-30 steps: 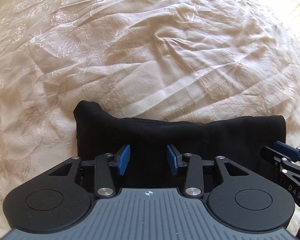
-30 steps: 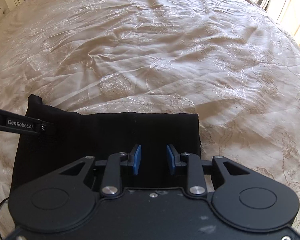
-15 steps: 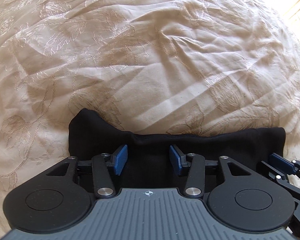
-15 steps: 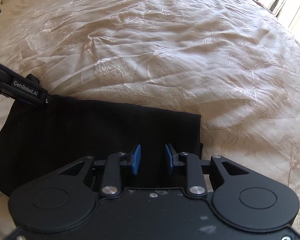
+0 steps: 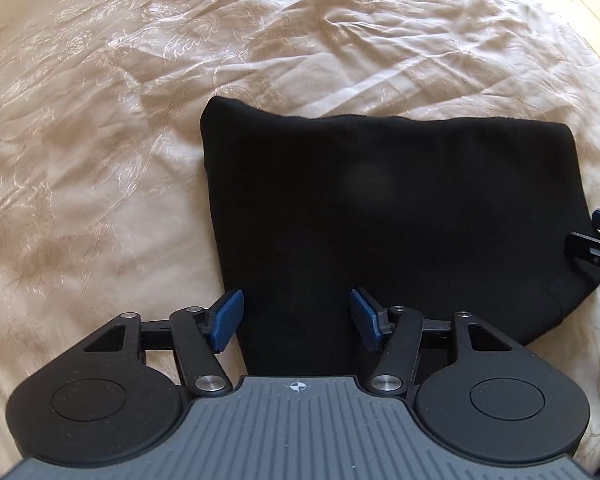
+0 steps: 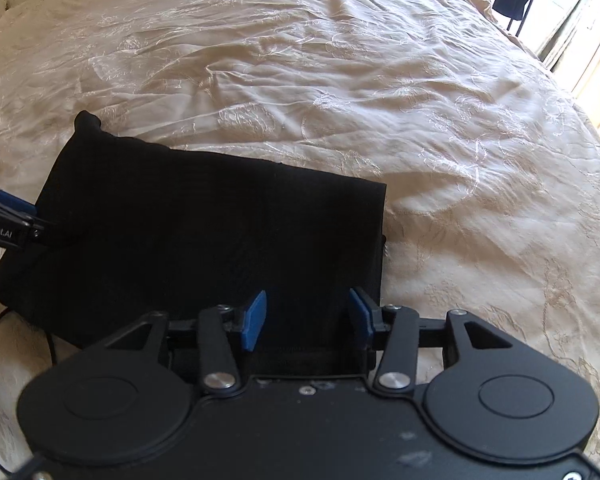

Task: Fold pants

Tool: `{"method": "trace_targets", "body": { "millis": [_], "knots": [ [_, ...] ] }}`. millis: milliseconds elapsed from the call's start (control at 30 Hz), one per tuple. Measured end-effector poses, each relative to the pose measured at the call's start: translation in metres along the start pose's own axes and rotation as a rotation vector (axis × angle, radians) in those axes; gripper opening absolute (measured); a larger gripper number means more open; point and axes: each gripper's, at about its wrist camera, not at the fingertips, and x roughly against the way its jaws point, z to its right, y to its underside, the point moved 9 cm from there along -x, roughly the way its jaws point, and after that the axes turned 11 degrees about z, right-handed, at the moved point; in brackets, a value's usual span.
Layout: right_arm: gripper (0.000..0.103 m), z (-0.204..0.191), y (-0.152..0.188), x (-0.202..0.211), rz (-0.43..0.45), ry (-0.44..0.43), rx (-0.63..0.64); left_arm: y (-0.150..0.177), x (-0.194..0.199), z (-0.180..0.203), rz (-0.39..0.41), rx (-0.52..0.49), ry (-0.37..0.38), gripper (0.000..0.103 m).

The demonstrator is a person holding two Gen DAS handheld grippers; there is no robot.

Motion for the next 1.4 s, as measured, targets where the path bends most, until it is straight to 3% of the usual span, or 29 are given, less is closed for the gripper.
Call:
{"method": "trace_targets", "body": {
  "millis": [33, 200, 400, 667, 900, 1133, 1300, 1400],
  "knots": [
    [0.052, 0.003, 0.007, 0.004, -0.005, 0.012, -0.006, 0.006, 0.001, -0.001, -0.008, 0.024, -0.001, 0.067],
    [0.06, 0.028, 0.037, 0.01, -0.07, 0.001, -0.171, 0.021, -0.001, -0.01, -0.03, 0.184, 0.035, 0.071],
    [0.062, 0.041, 0.034, 0.007, -0.08, -0.036, -0.311, 0.011, -0.008, -0.012, -0.019, 0.182, 0.046, 0.076],
    [0.065, 0.05, 0.011, -0.038, -0.105, -0.145, -0.396, -0.017, -0.035, -0.006, 0.007, 0.167, 0.024, 0.102],
    [0.075, 0.047, 0.008, -0.051, -0.12, -0.222, -0.485, -0.033, -0.052, 0.004, 0.029, 0.205, 0.053, 0.103],
    [0.089, 0.036, 0.005, -0.055, -0.115, -0.208, -0.441, -0.026, -0.047, 0.011, 0.101, 0.211, 0.023, 0.103],
    [0.1, 0.029, 0.002, -0.062, -0.136, -0.192, -0.424, -0.033, -0.052, 0.008, 0.045, 0.232, 0.048, 0.103],
    [0.1, 0.029, 0.002, -0.062, -0.148, -0.201, -0.409, -0.03, -0.052, -0.003, 0.038, 0.245, 0.058, 0.103]
  ]
}}
